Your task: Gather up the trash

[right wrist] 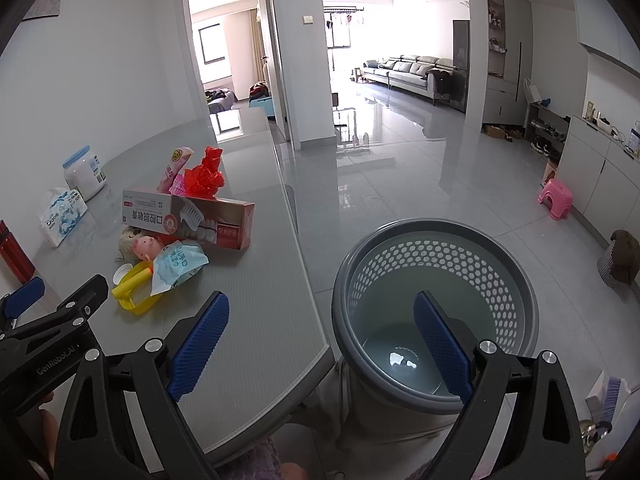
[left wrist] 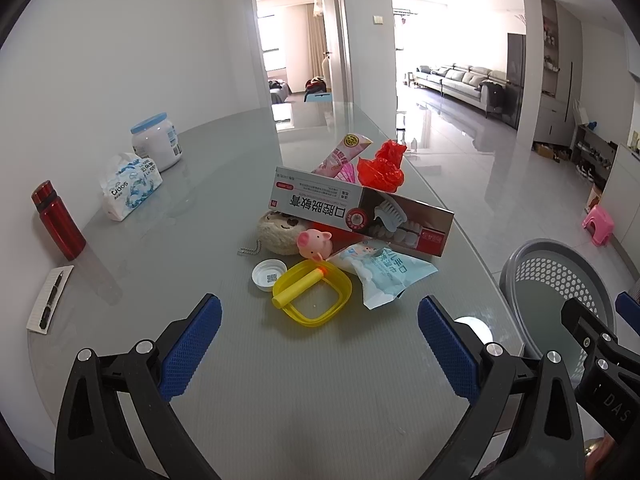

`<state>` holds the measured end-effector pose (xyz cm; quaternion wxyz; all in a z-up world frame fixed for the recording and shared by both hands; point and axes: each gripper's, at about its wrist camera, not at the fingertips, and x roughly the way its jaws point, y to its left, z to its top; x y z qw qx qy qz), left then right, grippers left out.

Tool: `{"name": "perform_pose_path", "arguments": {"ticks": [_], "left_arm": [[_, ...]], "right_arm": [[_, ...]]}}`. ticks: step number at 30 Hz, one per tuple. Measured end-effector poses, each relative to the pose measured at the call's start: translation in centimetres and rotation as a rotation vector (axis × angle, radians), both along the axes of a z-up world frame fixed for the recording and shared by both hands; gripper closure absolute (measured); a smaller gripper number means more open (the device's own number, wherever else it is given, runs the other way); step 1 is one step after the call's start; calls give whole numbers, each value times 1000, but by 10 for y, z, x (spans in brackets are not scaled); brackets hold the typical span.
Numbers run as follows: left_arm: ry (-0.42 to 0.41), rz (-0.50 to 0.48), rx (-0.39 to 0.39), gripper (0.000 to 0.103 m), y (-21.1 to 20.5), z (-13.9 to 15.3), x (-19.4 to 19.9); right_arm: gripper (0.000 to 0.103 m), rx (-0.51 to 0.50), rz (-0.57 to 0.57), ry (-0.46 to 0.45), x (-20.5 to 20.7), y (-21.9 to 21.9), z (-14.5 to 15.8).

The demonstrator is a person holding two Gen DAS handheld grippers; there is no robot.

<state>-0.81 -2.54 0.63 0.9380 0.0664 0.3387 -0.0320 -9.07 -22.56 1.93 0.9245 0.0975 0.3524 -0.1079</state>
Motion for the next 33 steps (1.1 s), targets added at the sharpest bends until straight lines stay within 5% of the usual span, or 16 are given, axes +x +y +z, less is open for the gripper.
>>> {"name": "perform_pose_path", "arguments": {"ticks": [33], "left_arm": [[23,27,-10,6,15,-11,8]], "right_arm": [[14,-7,31,30,13,12,-13]]}}
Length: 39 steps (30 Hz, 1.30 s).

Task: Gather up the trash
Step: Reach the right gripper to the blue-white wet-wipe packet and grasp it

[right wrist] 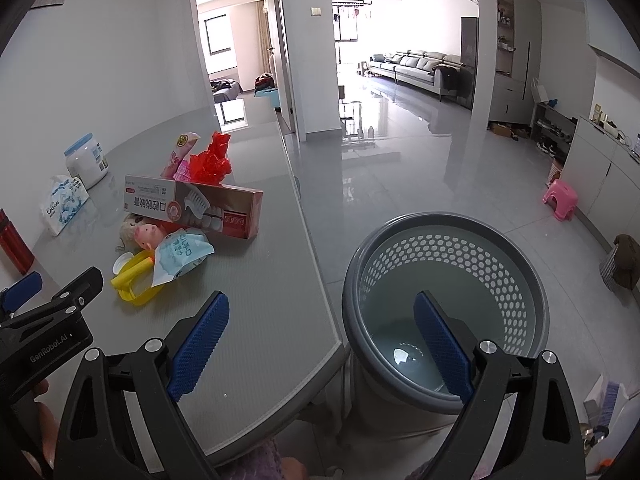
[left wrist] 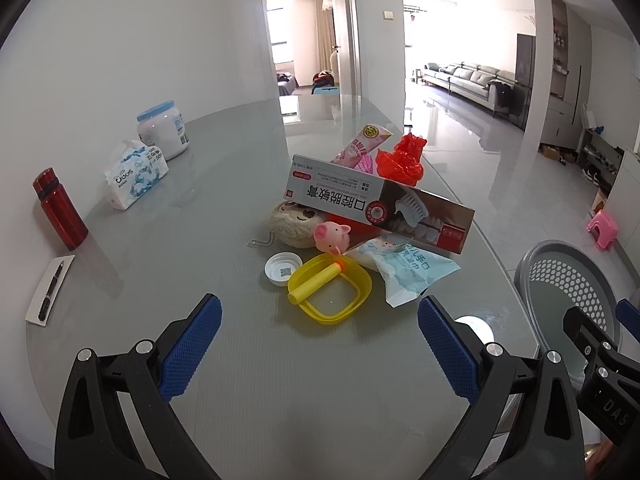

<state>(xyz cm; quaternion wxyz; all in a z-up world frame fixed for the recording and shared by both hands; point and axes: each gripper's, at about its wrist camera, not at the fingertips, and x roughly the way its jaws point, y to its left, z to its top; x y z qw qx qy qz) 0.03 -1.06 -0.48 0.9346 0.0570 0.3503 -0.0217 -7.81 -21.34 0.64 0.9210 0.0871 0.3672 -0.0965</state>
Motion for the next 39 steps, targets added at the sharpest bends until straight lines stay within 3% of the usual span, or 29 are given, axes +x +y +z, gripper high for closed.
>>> {"name": "perform_pose_path", "arguments": {"ticks": [13,24,32,39], "left_arm": [[17,82,3,6,39,-10,17],[116,67,-72,6,64,-40,42],[151,93,-62,6,71,-56,73],[130,154,-52,6,85,-51,89]], "right_arm": [[14,18,101,24,22,26,-16],[14,36,150,63,43,35,-28],[14,50,152,87,50,32,-36],[14,58,158,90,59,31,-38]]}}
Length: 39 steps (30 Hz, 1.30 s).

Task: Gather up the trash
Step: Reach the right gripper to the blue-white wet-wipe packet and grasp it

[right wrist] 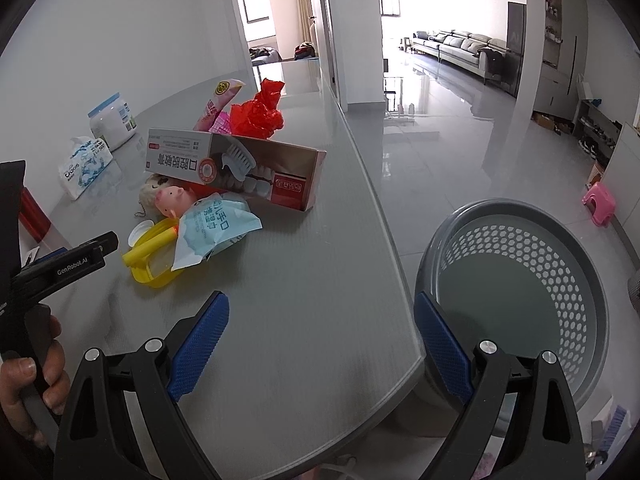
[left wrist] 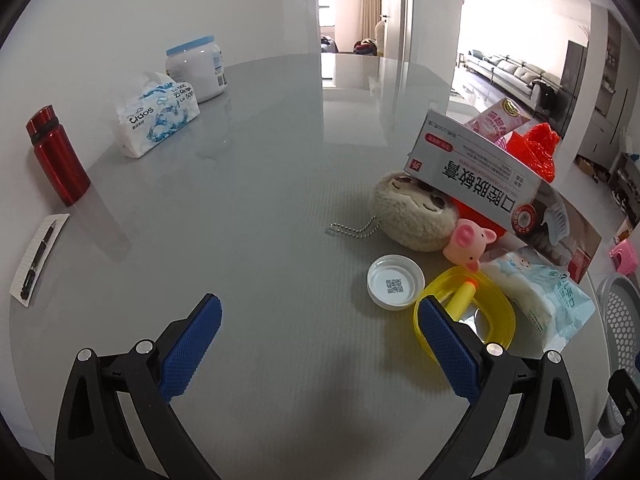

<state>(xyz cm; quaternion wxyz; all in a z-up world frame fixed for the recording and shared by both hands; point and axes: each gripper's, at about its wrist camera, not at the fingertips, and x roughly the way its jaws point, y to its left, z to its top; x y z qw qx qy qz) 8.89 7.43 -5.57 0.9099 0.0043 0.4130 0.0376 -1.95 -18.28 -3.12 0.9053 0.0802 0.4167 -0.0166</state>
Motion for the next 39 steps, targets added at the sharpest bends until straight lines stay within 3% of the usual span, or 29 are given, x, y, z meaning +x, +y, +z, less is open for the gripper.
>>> {"name": "perform_pose_path", "arguments": {"ticks": [18,39], "left_arm": [[-44,18,18,6,20,7,1],[-34,41,-31,6,39,-3,5]], "right_arm": [[14,17,151,17,73,54,5],[15,-15,139,75,108,73,-23]]}}
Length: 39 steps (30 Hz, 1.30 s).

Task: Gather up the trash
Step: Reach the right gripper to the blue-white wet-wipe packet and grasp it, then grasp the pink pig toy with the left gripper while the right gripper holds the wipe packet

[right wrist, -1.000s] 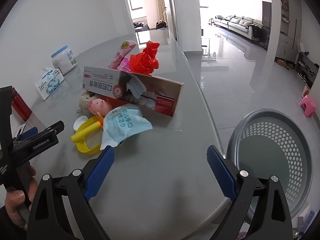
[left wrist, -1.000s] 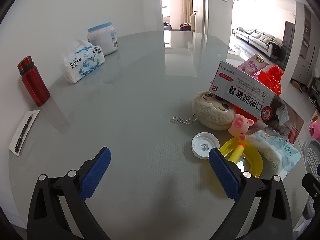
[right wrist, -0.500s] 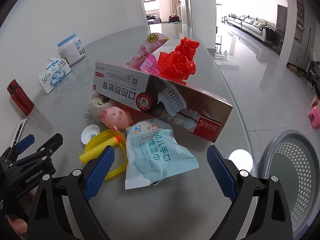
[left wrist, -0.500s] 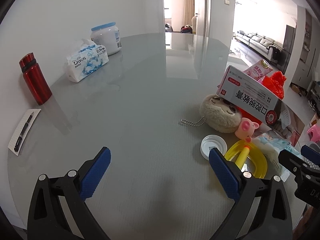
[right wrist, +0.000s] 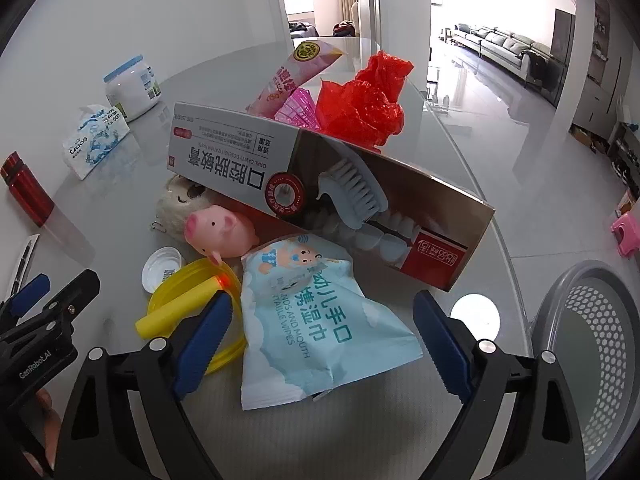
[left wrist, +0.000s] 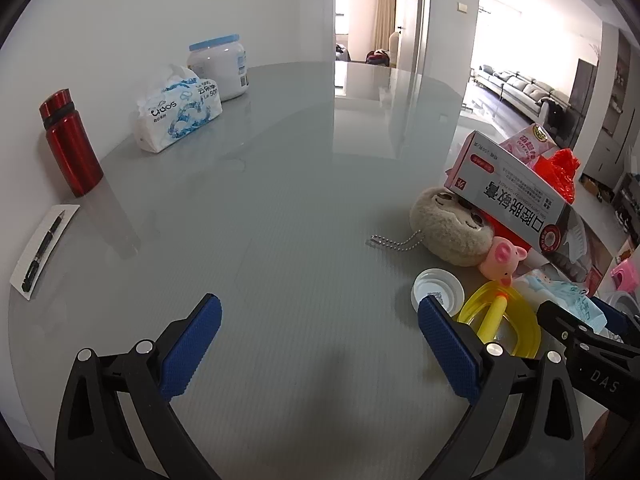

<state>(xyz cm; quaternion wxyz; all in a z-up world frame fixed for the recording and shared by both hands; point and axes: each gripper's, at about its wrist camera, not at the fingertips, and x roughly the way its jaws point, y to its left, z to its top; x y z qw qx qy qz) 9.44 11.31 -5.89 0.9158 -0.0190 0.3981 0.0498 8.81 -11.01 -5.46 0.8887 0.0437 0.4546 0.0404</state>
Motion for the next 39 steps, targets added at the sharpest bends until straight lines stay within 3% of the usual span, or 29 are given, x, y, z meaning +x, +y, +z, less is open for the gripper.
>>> {"name": "perform_pose_path", "arguments": {"ticks": [1,4,9,27,39], "left_arm": [[1,0,0,6,0,0,-1],[3,2,0,6,1,-1,0],[2,5,3,6,-2,0,-2],[26,-39,-8,6,-18,-1,-8],[43,-81,-13,6,-50,-4,10]], "right_arm": [[15,-2,1,0,0,-1,-1],[29,1,6,9,-2,-2,-3],[33,17,16,6,-7,-5,-4],[35,110,-12,-41,-52,-29,10],[35,141,-53,-59,-78,-57,17]]}}
